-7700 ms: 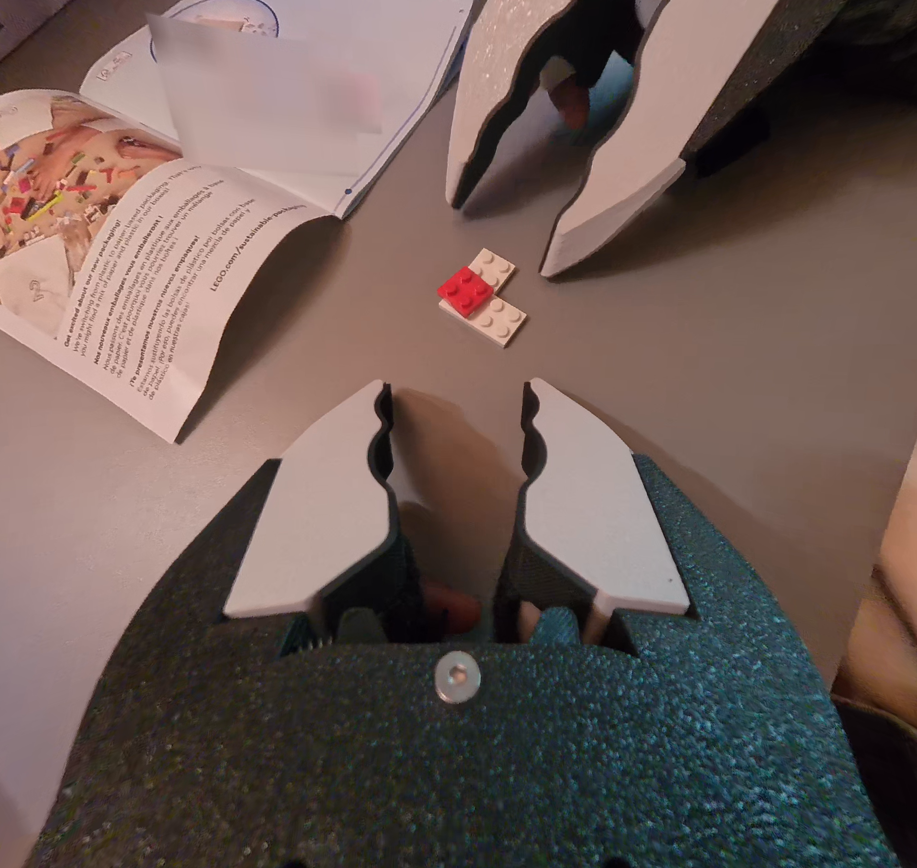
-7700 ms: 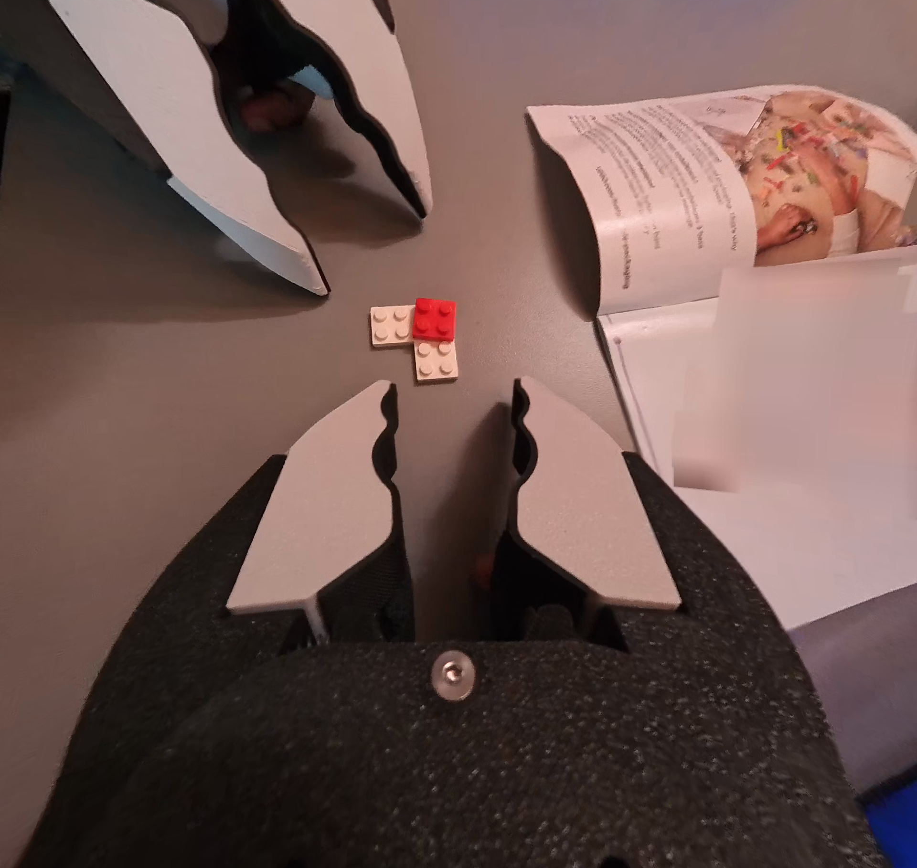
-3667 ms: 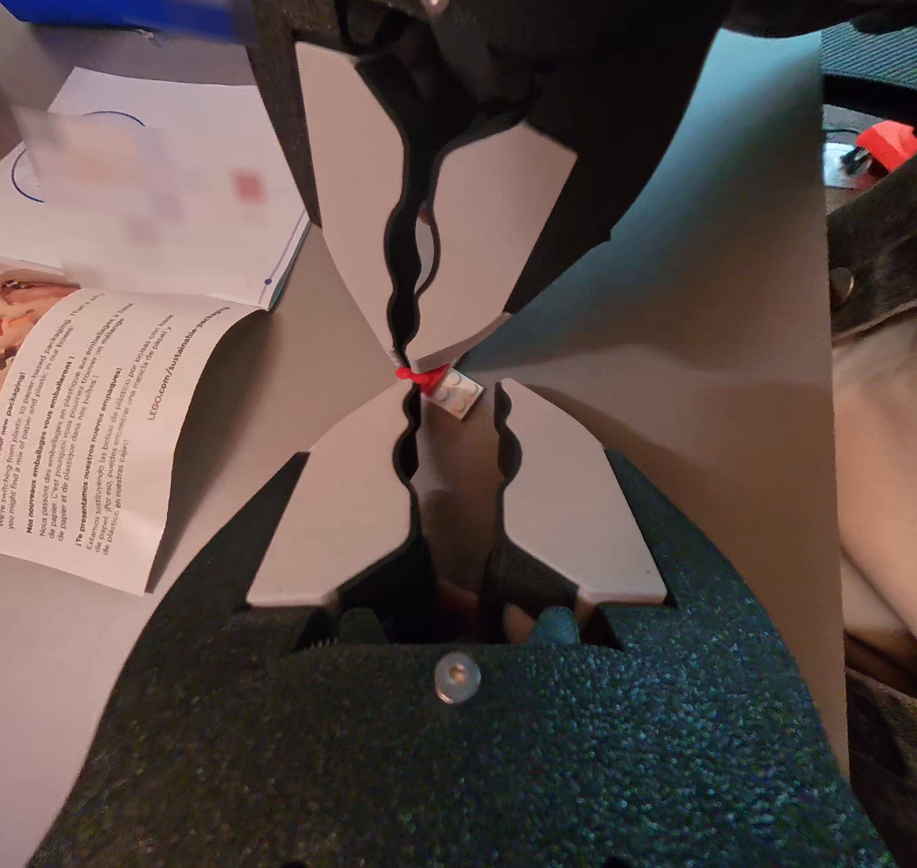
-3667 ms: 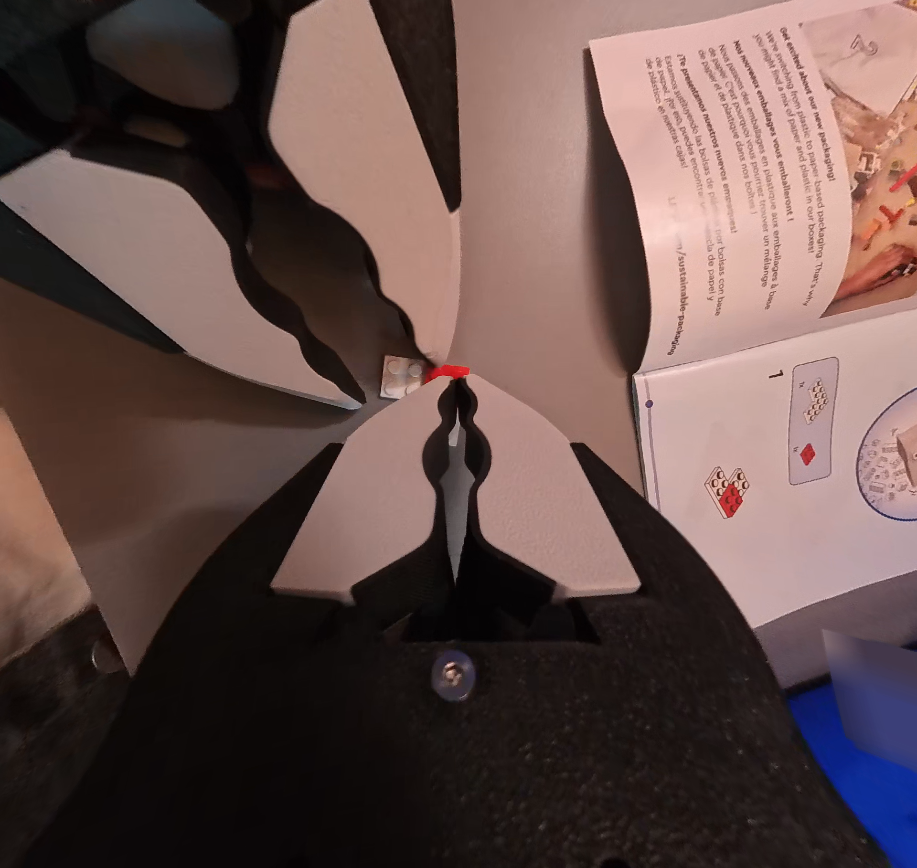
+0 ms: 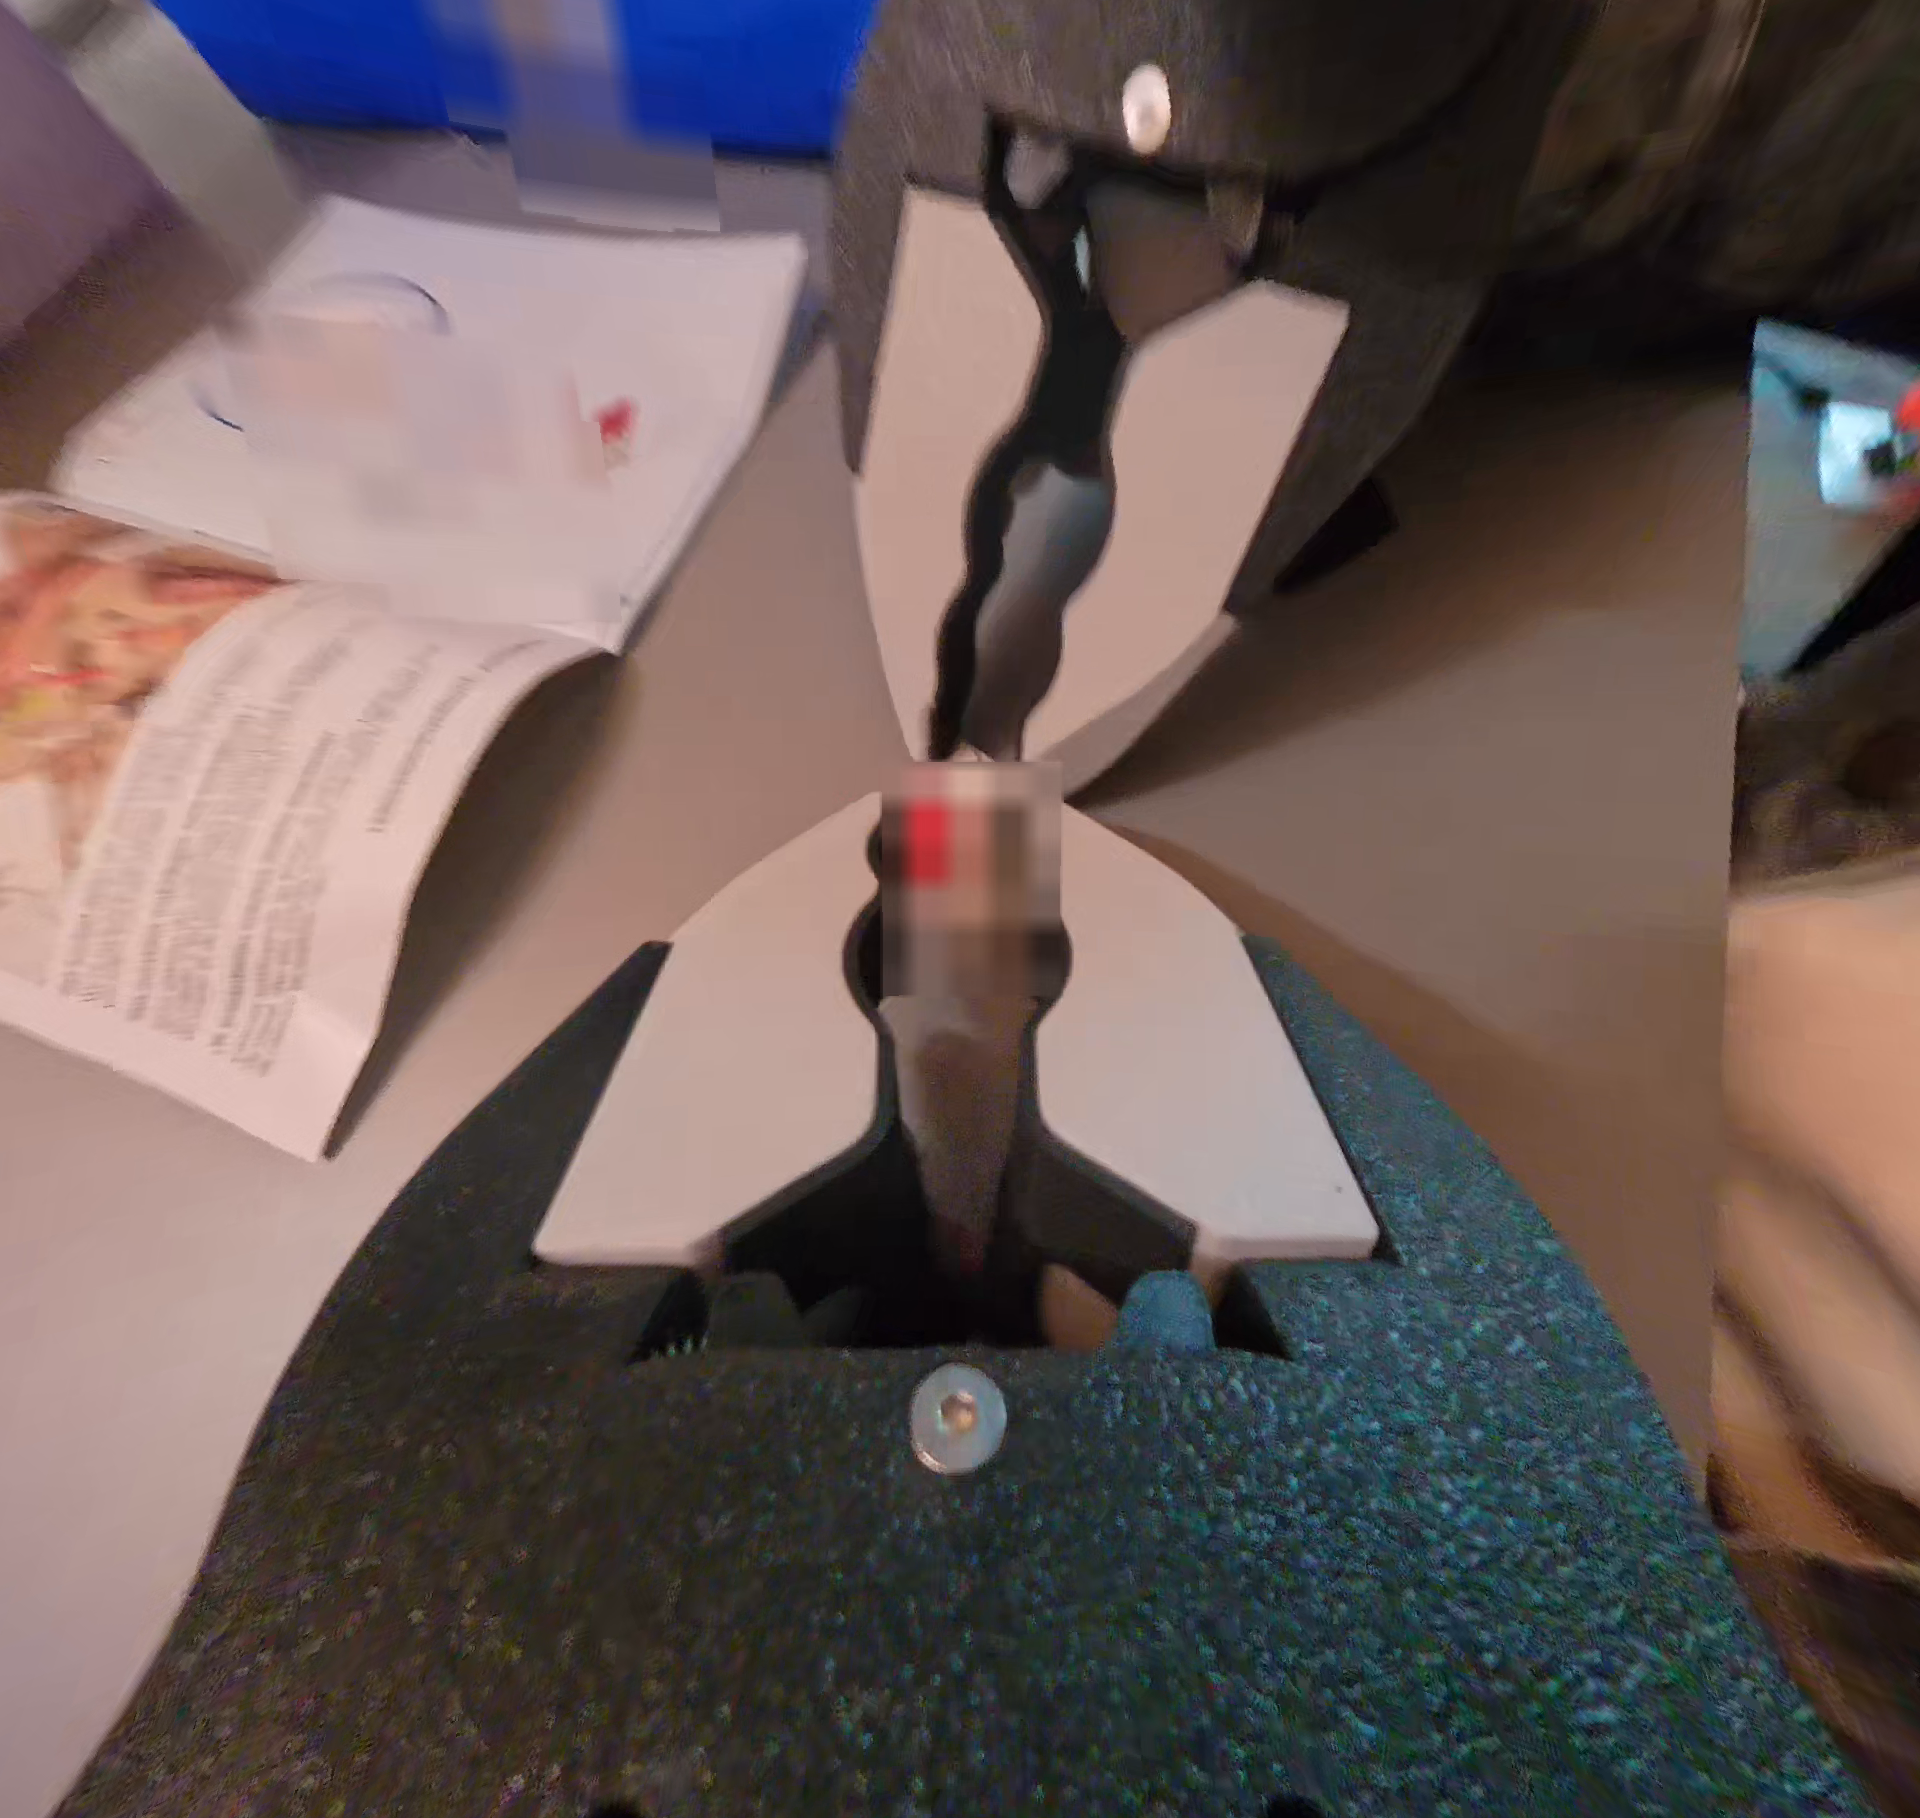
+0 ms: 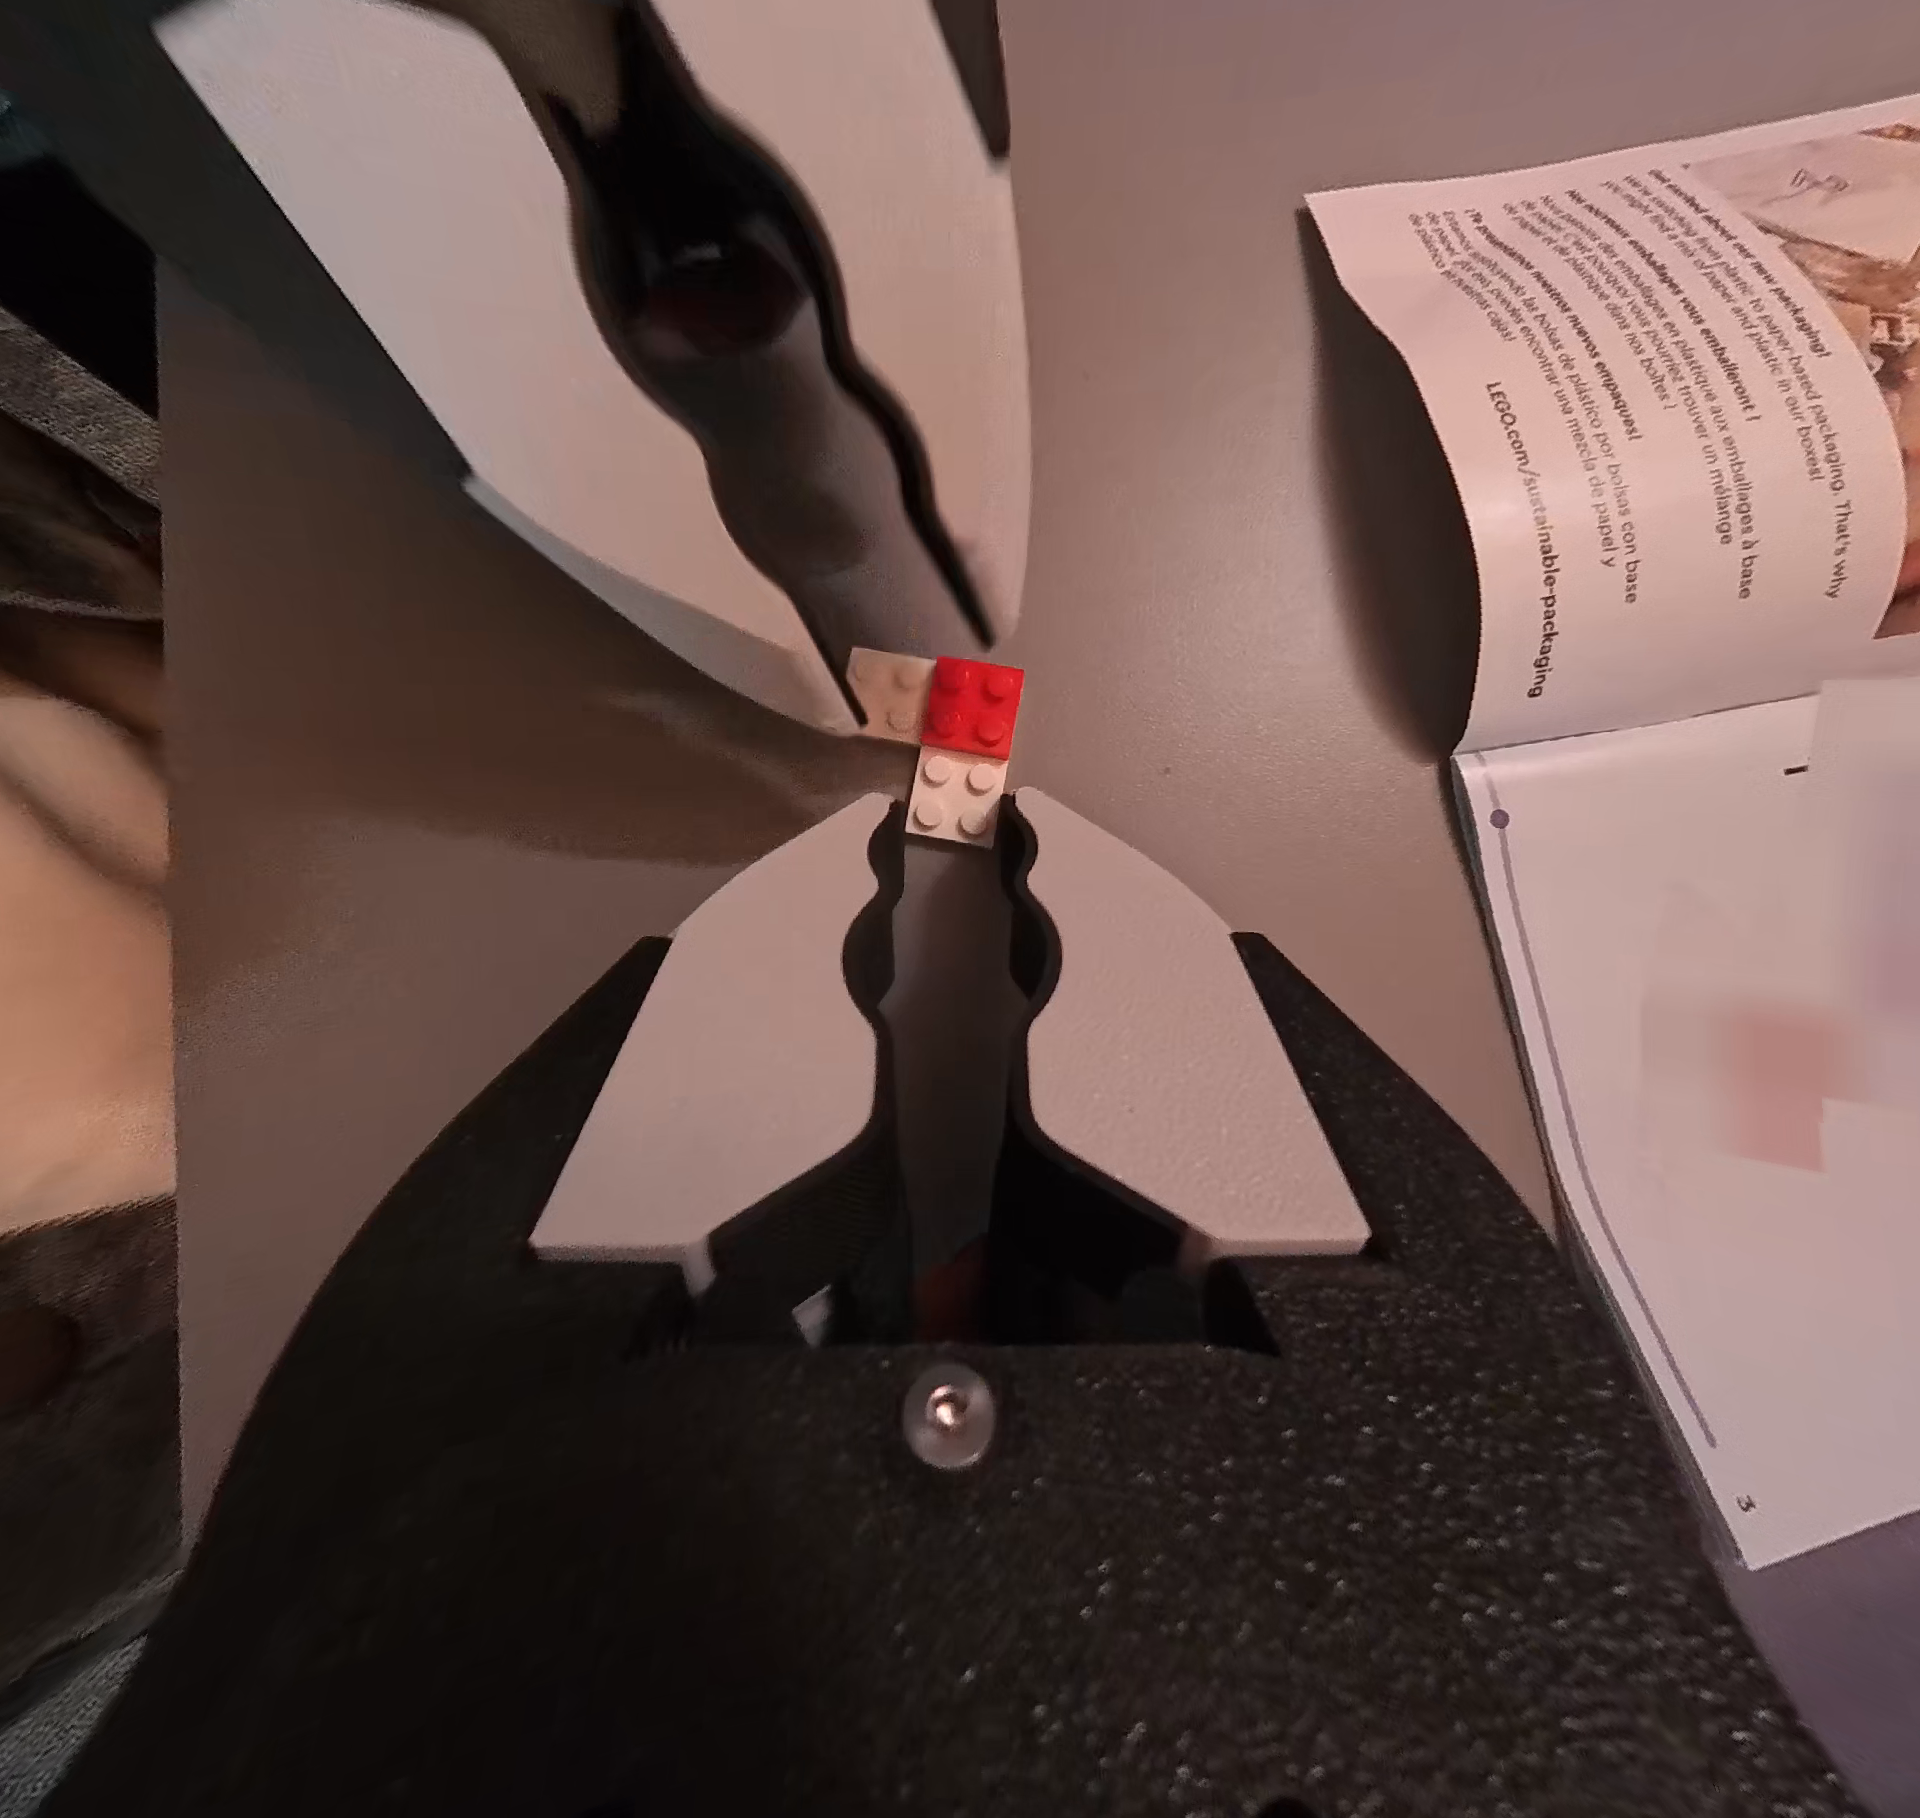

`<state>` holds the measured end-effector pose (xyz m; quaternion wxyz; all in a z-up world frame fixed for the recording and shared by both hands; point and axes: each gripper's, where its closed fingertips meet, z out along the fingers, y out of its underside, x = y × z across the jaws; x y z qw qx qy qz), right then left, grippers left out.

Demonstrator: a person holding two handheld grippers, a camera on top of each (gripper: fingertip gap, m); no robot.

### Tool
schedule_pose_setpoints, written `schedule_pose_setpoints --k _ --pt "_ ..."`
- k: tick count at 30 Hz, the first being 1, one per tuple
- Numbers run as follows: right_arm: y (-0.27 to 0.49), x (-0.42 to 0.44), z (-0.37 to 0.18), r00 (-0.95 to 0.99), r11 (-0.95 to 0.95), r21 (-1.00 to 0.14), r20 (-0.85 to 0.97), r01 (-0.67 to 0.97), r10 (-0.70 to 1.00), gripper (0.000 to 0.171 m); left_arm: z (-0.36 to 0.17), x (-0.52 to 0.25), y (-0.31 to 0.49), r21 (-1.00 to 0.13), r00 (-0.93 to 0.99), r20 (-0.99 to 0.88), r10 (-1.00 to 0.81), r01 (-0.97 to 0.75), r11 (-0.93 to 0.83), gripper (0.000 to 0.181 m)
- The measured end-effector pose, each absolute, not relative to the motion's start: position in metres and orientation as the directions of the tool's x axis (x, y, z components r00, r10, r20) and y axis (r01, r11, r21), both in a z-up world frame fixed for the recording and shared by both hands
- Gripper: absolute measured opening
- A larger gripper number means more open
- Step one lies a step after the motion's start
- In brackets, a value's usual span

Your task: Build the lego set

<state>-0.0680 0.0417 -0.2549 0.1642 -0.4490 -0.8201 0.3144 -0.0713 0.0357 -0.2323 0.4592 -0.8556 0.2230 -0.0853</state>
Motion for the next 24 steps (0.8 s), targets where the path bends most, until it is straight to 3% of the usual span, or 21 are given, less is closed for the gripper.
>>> schedule_pose_setpoints --k 3,10,14,24 --pt "0.046 -0.070 -0.255 -0.541 0.420 -0.663 0.027 0.620 0.840 0.018 -0.215 -0.079 0.035 -0.878 0.918 -0.082 -0.388 -0.250 -0.407 0.024" --pt "0.067 -0.081 -0.249 -0.519 0.561 -0.644 0.284 0.519 0.806 0.019 -0.236 -0.083 0.027 -0.810 0.921 -0.116 -0.373 -0.305 -0.501 0.034" --pt "0.063 -0.071 -0.245 -0.482 0.477 -0.672 0.200 0.566 0.853 0.021 -0.251 -0.080 0.027 -0.746 0.914 -0.098 -0.394 -0.329 -0.579 0.036" --pt "0.038 -0.023 -0.197 -0.456 0.205 -0.819 -0.078 0.537 0.886 0.033 -0.252 -0.079 0.033 -0.744 0.918 -0.058 -0.392 -0.302 -0.596 0.034"
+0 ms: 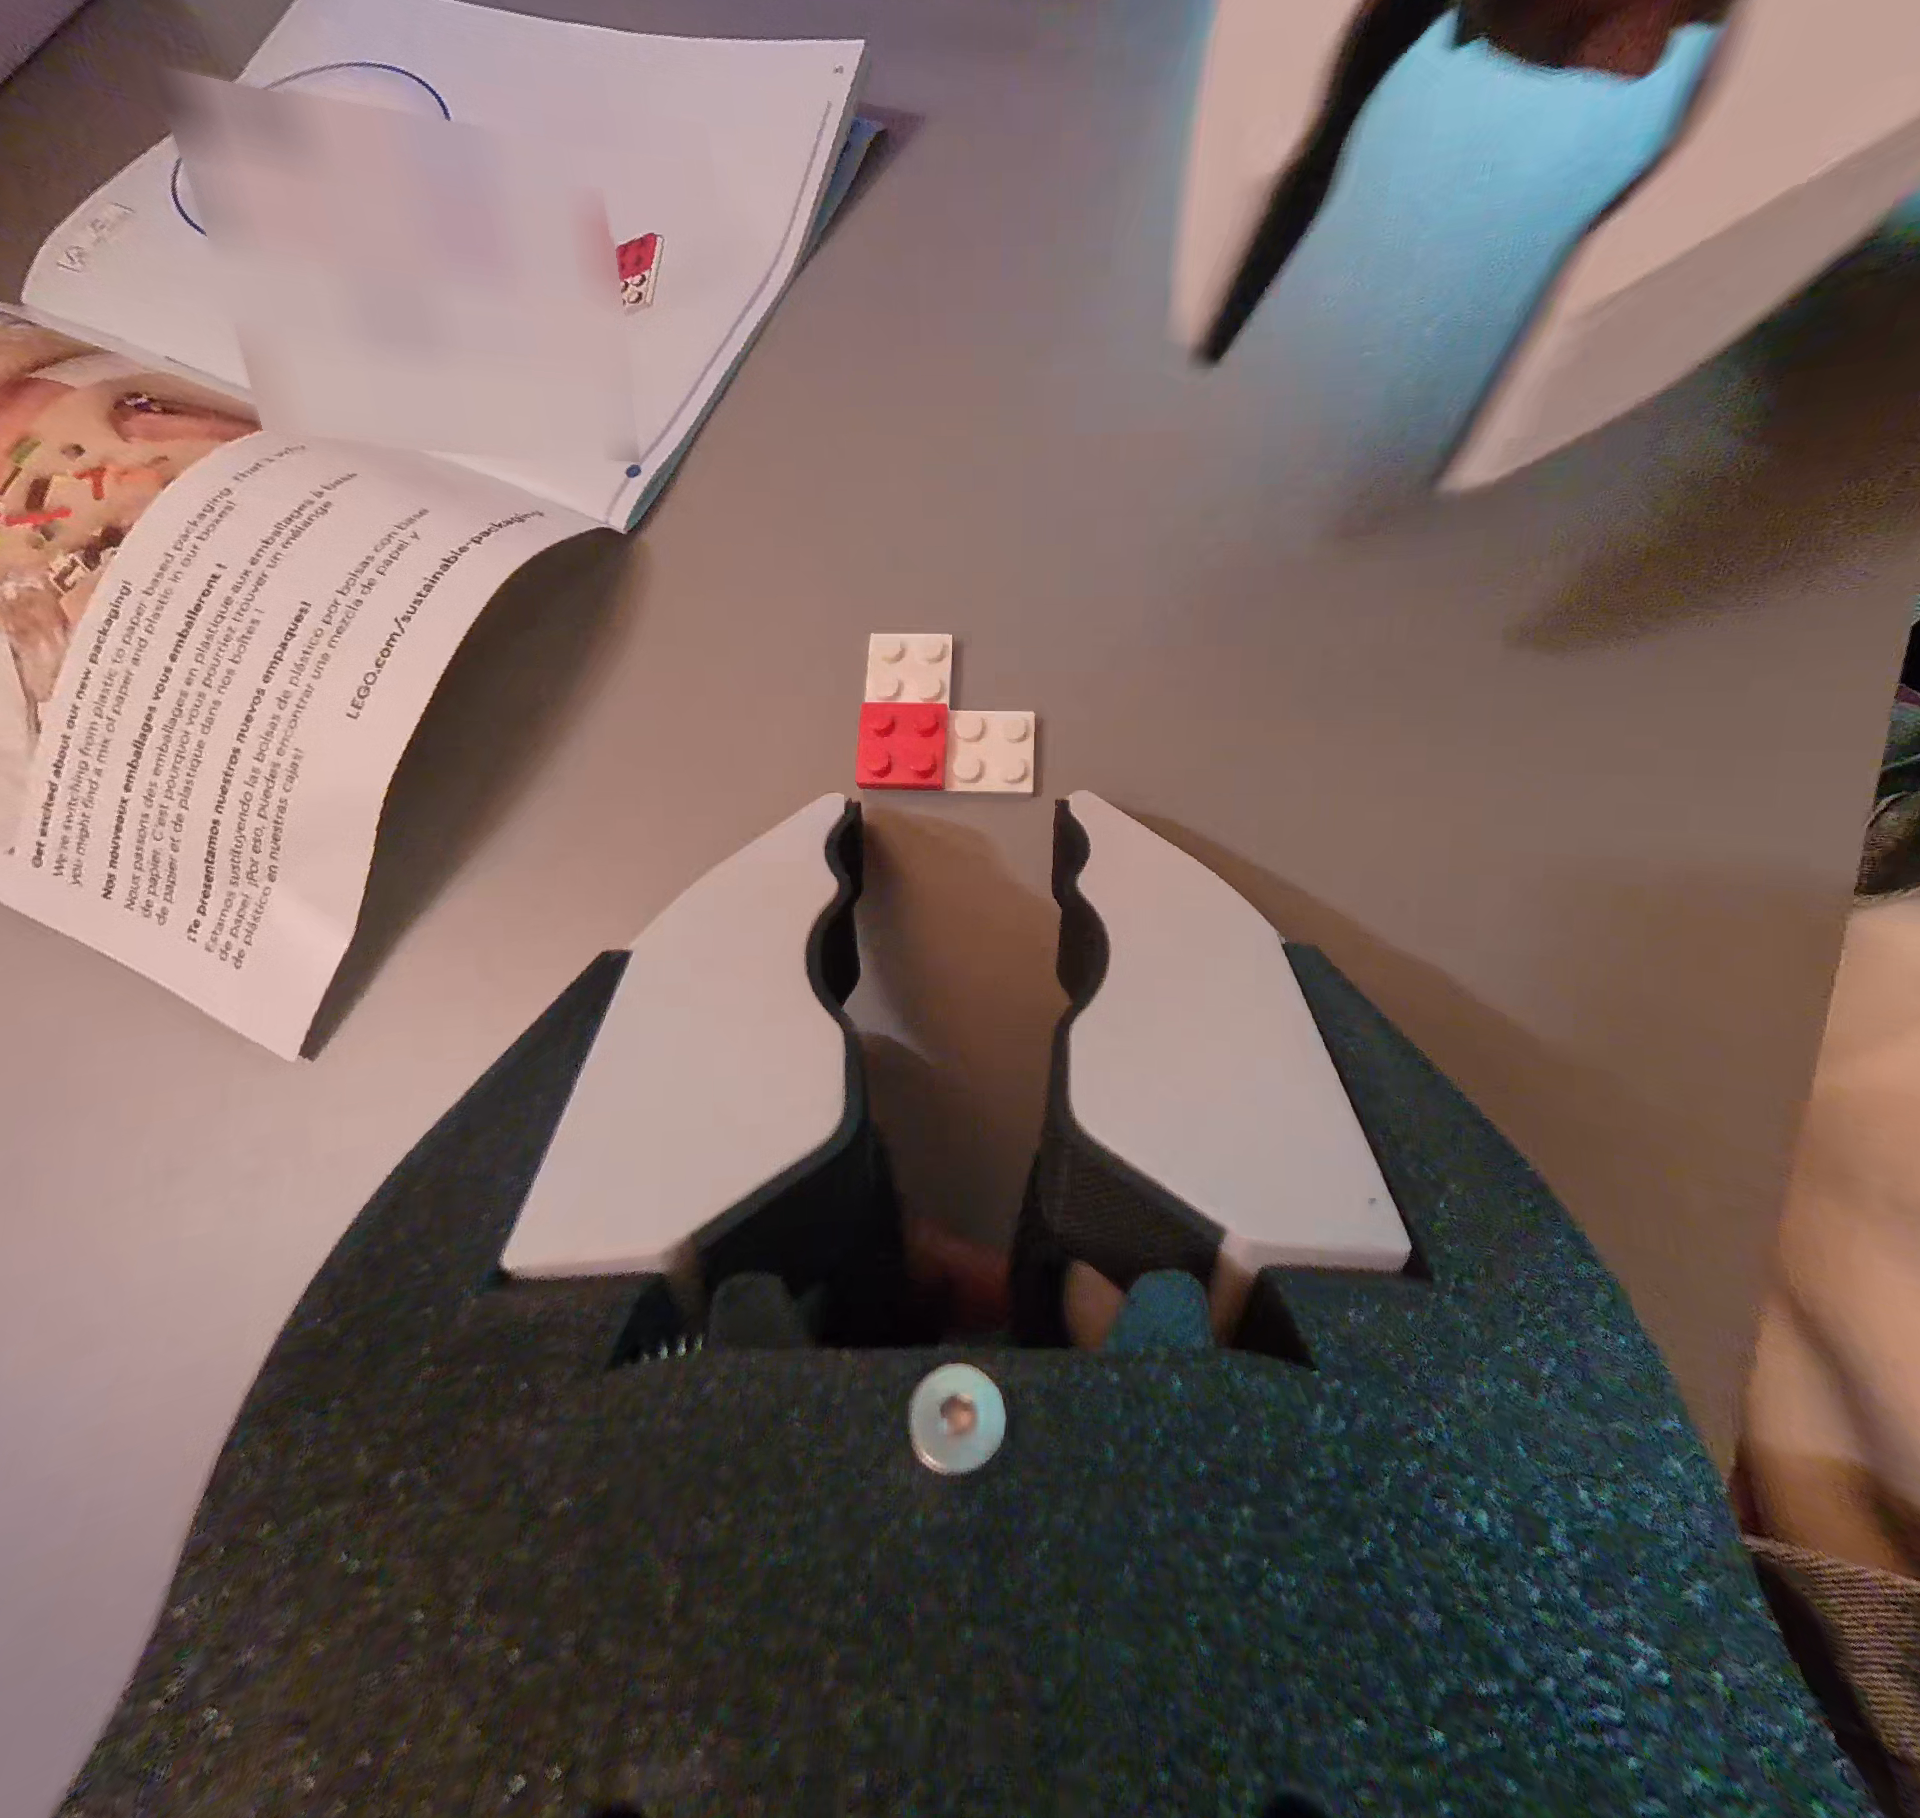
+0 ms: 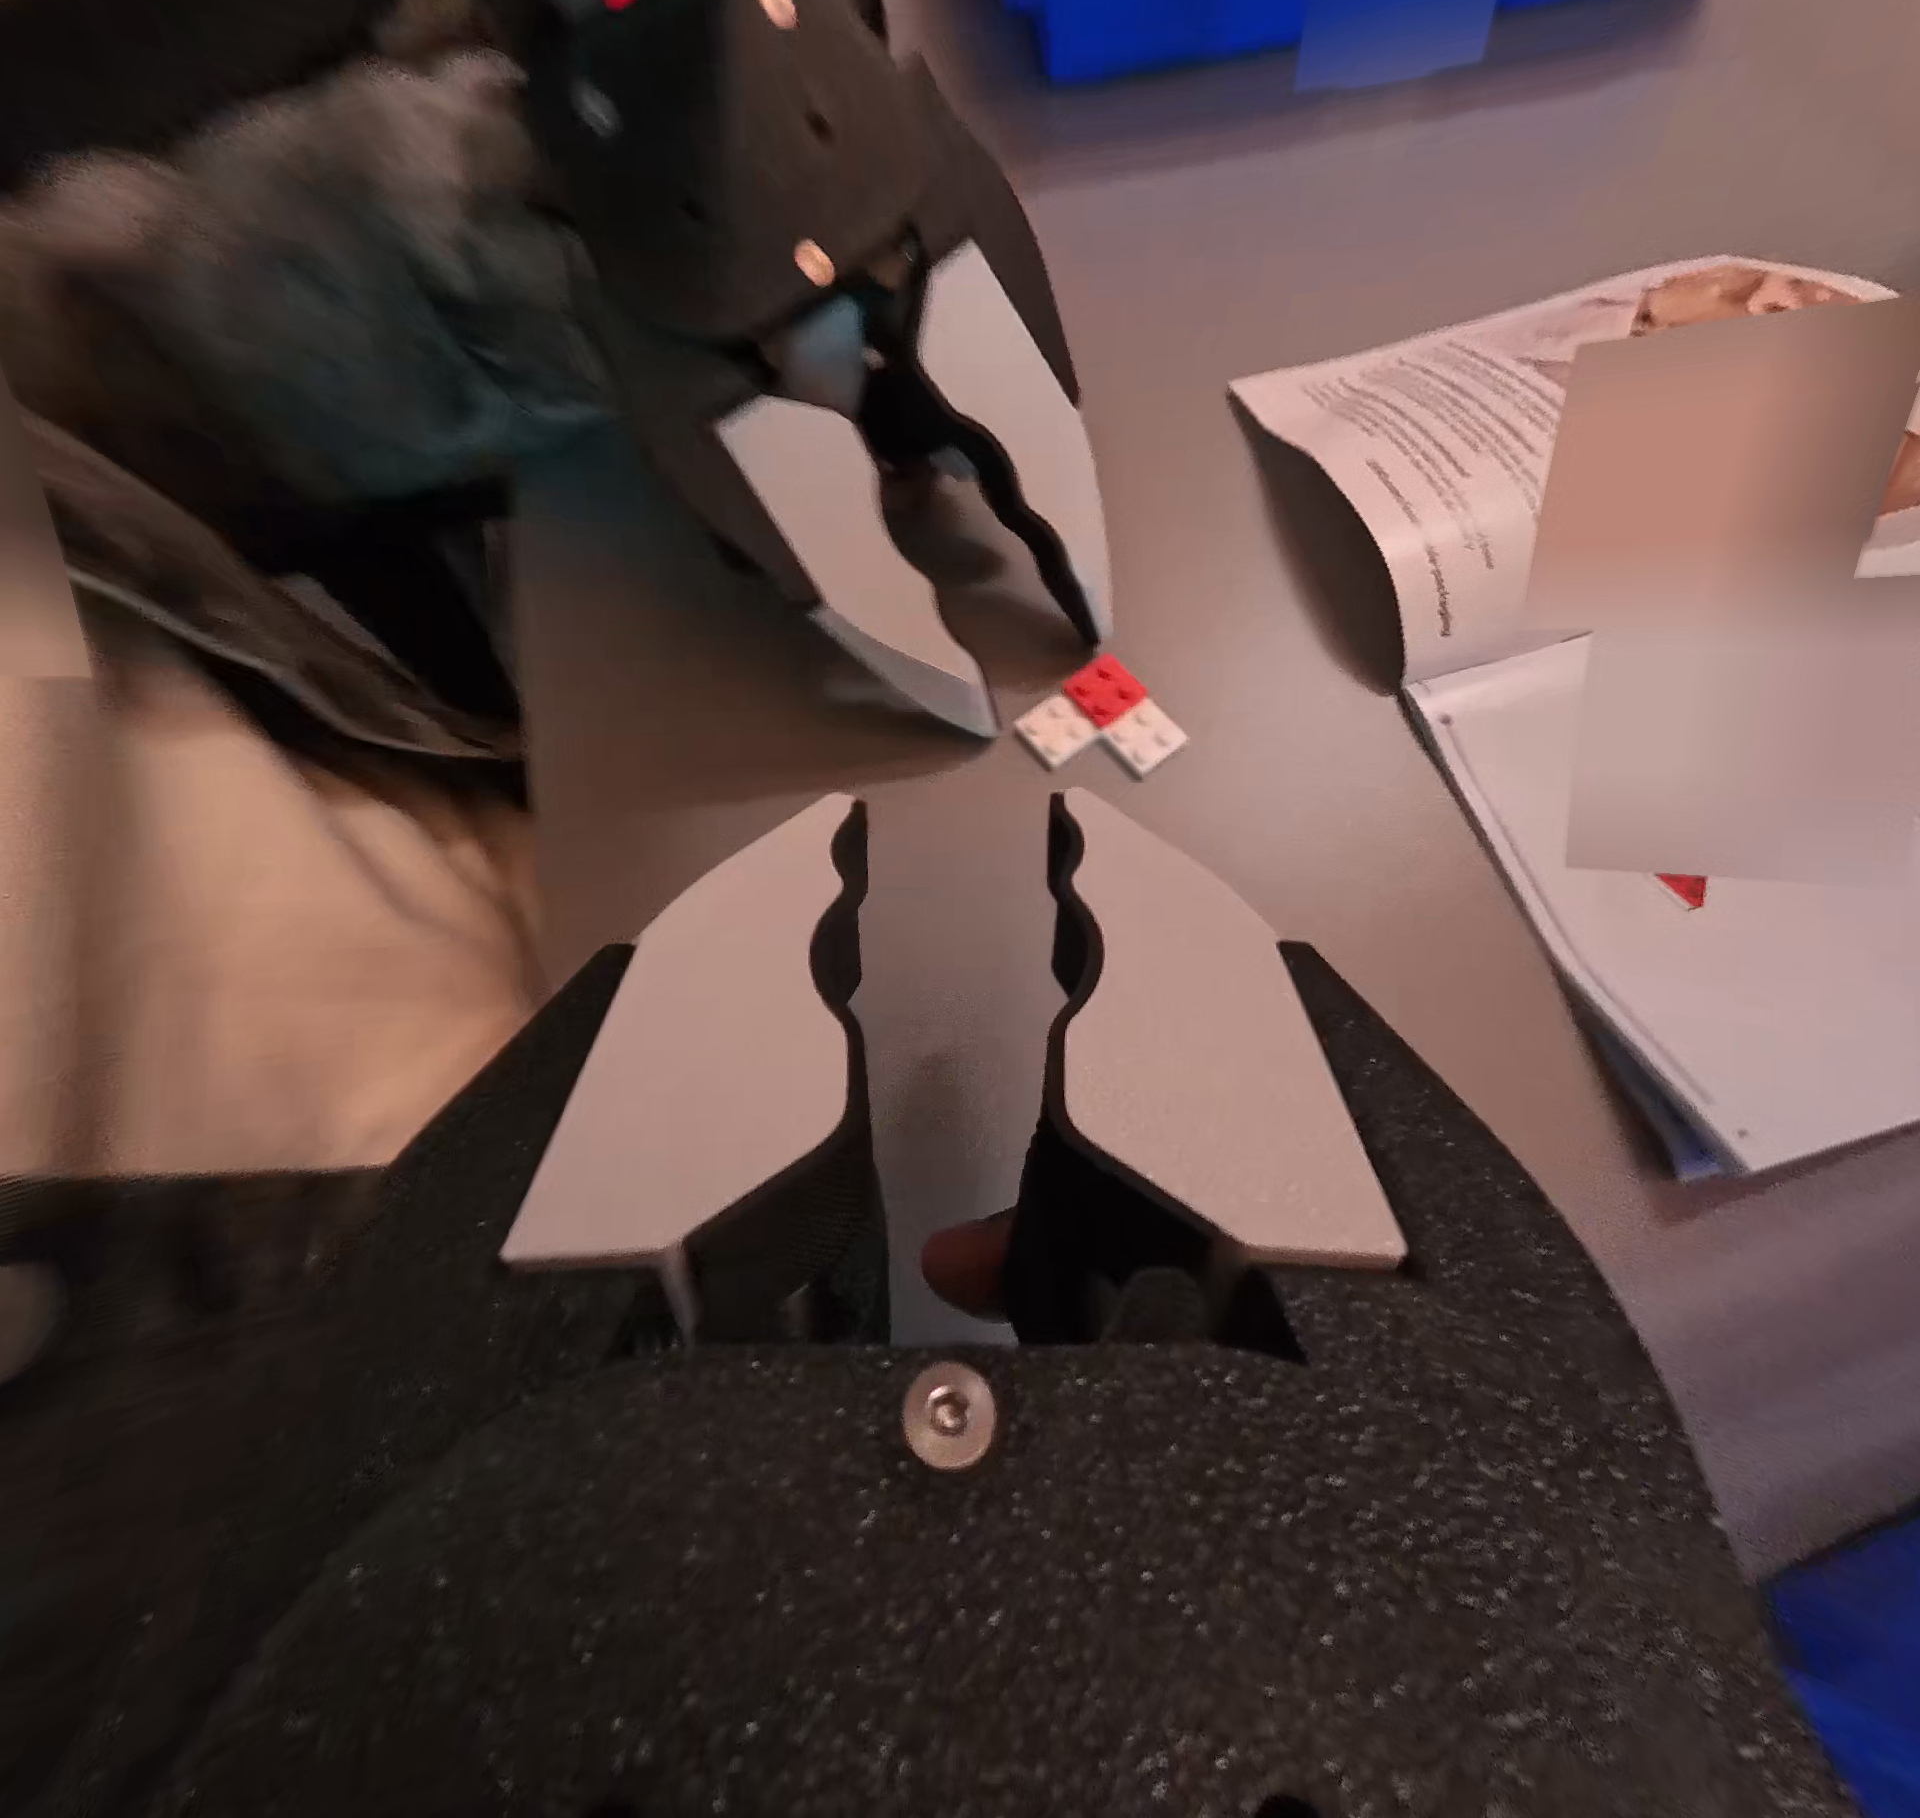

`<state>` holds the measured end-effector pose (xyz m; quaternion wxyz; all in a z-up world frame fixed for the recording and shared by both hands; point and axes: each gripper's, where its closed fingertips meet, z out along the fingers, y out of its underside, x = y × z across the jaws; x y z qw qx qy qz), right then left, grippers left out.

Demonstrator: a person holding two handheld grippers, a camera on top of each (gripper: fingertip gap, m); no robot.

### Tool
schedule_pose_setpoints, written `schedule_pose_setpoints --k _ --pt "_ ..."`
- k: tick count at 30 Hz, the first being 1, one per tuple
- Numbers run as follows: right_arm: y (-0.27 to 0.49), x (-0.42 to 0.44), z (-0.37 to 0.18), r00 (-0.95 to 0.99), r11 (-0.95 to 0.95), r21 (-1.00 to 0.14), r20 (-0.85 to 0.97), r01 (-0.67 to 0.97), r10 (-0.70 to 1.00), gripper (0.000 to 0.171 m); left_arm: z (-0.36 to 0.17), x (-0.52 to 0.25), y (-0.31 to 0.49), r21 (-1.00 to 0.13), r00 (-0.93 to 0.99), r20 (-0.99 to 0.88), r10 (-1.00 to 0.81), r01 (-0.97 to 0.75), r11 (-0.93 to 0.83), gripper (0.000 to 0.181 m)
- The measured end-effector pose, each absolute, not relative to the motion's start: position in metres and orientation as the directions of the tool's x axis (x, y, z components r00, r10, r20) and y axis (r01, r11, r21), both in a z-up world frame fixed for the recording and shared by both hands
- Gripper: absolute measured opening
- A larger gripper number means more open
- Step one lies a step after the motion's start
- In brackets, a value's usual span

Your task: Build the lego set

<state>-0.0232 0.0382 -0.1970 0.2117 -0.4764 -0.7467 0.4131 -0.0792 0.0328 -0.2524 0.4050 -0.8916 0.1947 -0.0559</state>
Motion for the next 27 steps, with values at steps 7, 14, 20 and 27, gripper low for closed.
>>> schedule_pose_setpoints --k 7,14,20,27 --pt "0.130 0.043 -0.151 -0.154 0.040 -0.866 -0.043 0.498 0.987 0.035 -0.253 -0.084 0.036 -0.741 0.931 0.014 -0.364 -0.235 -0.629 0.033" --pt "0.265 0.077 -0.148 0.261 -0.165 -0.796 -0.009 0.583 0.965 0.036 -0.253 -0.088 0.038 -0.743 0.938 0.055 -0.343 -0.191 -0.641 0.028" --pt "0.305 0.045 -0.163 0.328 -0.219 -0.756 -0.006 0.617 0.945 0.036 -0.248 -0.090 0.039 -0.761 0.926 0.093 -0.366 -0.171 -0.625 0.029" --pt "0.328 0.056 -0.198 0.431 -0.333 -0.601 0.021 0.727 0.902 0.037 -0.228 -0.092 0.039 -0.839 0.905 0.130 -0.406 -0.118 -0.532 0.029"
